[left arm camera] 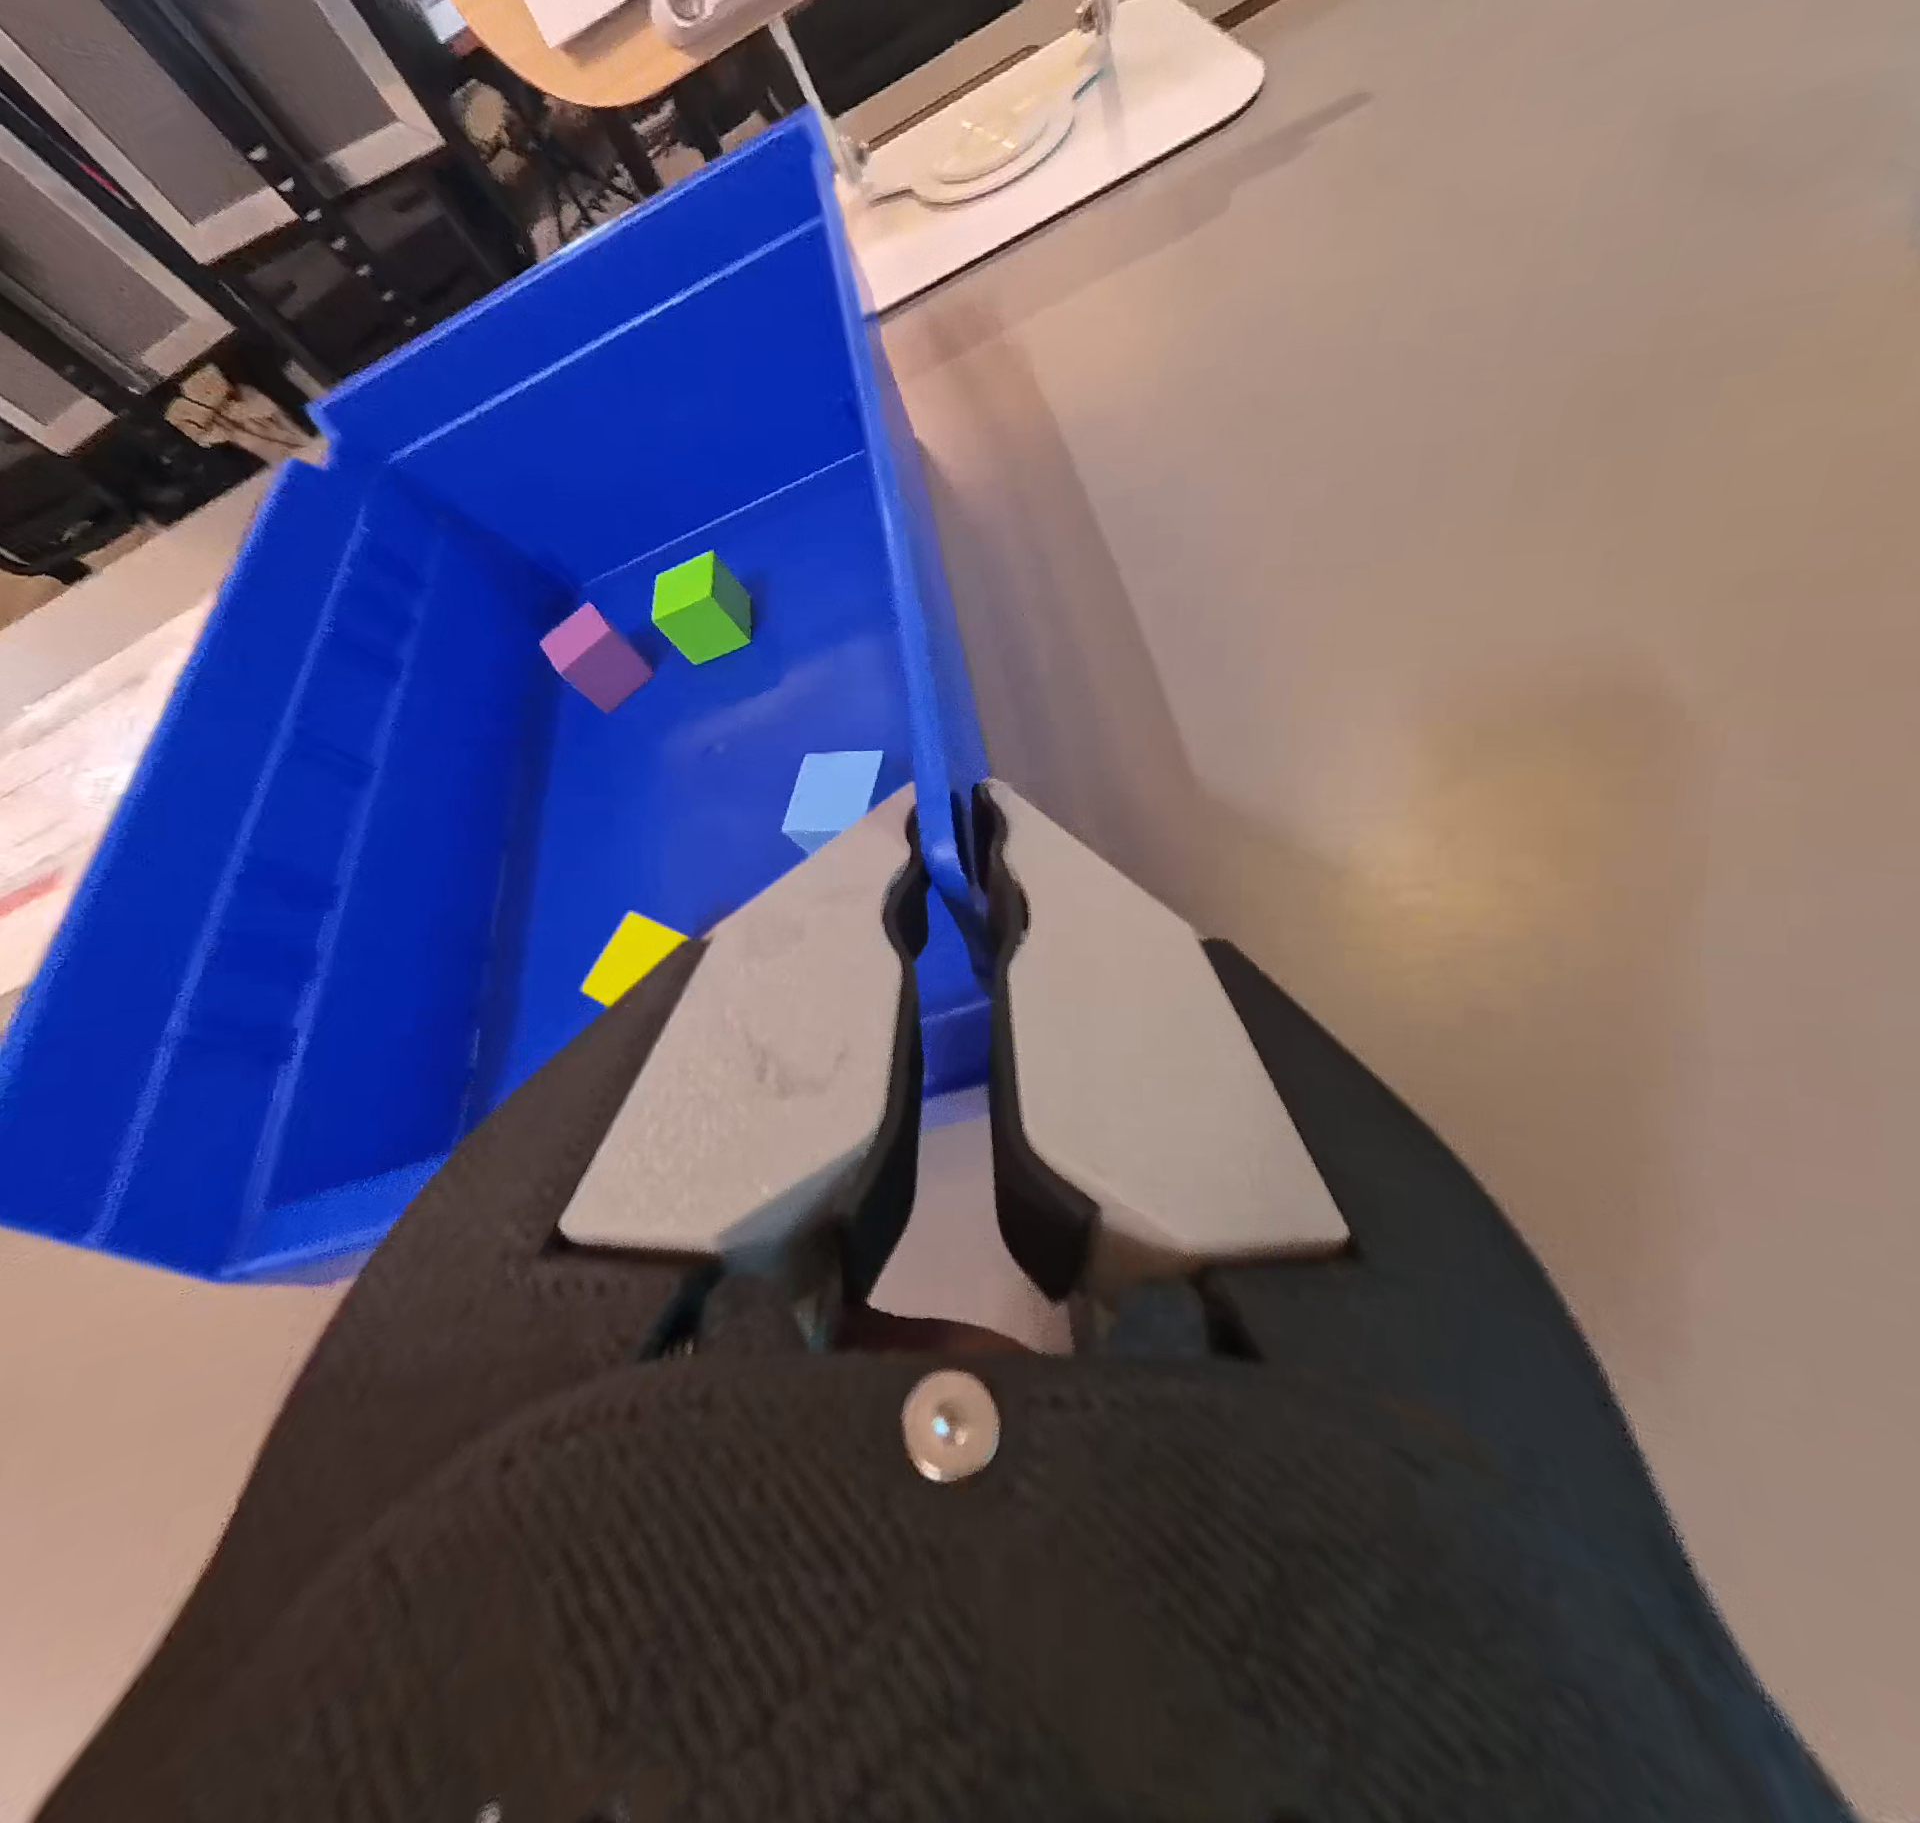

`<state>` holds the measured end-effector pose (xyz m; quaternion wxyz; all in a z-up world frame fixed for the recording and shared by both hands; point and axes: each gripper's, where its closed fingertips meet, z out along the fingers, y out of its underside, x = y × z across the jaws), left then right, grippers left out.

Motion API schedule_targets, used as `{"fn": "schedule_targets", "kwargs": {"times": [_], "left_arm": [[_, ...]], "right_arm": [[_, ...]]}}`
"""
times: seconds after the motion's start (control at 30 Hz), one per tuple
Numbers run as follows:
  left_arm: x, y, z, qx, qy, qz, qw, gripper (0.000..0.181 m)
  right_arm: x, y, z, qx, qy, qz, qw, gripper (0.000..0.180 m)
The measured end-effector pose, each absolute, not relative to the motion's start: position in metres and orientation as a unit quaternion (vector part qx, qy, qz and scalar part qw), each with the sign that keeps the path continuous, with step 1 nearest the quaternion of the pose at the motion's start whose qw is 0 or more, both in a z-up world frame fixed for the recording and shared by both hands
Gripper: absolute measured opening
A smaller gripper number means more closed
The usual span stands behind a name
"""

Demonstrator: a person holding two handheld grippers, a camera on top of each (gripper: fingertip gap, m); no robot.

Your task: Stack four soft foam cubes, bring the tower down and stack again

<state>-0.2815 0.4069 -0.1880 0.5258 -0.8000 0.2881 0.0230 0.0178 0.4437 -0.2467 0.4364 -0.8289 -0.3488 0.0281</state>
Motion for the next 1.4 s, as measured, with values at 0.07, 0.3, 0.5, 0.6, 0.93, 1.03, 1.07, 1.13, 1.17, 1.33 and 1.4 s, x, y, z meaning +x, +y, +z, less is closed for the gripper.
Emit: {"fn": "schedule_targets", "kwargs": {"times": [0.07, 0.3, 0.5, 0.6, 0.93, 1.03, 1.07, 1.13, 1.17, 1.33, 1.4], "left_arm": [[-0.281, 0.405, -0.188, -0.806, 0.273, -0.004, 0.525, 0.004], [-0.272, 0.399, -0.170, -0.794, 0.264, -0.070, 0.543, 0.016], [-0.282, 0.397, -0.159, -0.783, 0.289, -0.010, 0.551, 0.004], [-0.289, 0.397, -0.159, -0.781, 0.296, 0.034, 0.550, 0.003], [-0.281, 0.389, -0.157, -0.776, 0.304, -0.001, 0.552, 0.016], [-0.273, 0.379, -0.145, -0.759, 0.326, -0.021, 0.564, 0.000], [-0.273, 0.377, -0.141, -0.759, 0.326, -0.027, 0.563, 0.005], [-0.279, 0.377, -0.133, -0.761, 0.319, -0.026, 0.565, 0.012], [-0.286, 0.379, -0.128, -0.760, 0.310, -0.020, 0.571, 0.010], [-0.319, 0.389, -0.127, -0.785, 0.259, -0.040, 0.562, 0.000], [-0.329, 0.392, -0.141, -0.803, 0.250, -0.041, 0.540, 0.000]], "right_arm": [[0.018, 0.444, -0.247, -0.829, -0.350, 0.027, 0.436, 0.043], [0.018, 0.443, -0.247, -0.829, -0.348, 0.028, 0.436, 0.042], [0.018, 0.443, -0.247, -0.829, -0.350, 0.028, 0.436, 0.042], [0.018, 0.443, -0.246, -0.829, -0.348, 0.029, 0.437, 0.041], [0.018, 0.443, -0.246, -0.827, -0.350, 0.025, 0.439, 0.040], [0.018, 0.443, -0.245, -0.826, -0.349, 0.024, 0.441, 0.040], [0.019, 0.443, -0.245, -0.826, -0.349, 0.025, 0.442, 0.040], [0.019, 0.443, -0.245, -0.826, -0.348, 0.025, 0.442, 0.040], [0.019, 0.443, -0.245, -0.826, -0.348, 0.025, 0.443, 0.040], [0.018, 0.442, -0.245, -0.825, -0.350, 0.023, 0.442, 0.040], [0.018, 0.442, -0.245, -0.825, -0.351, 0.022, 0.442, 0.040]]}}
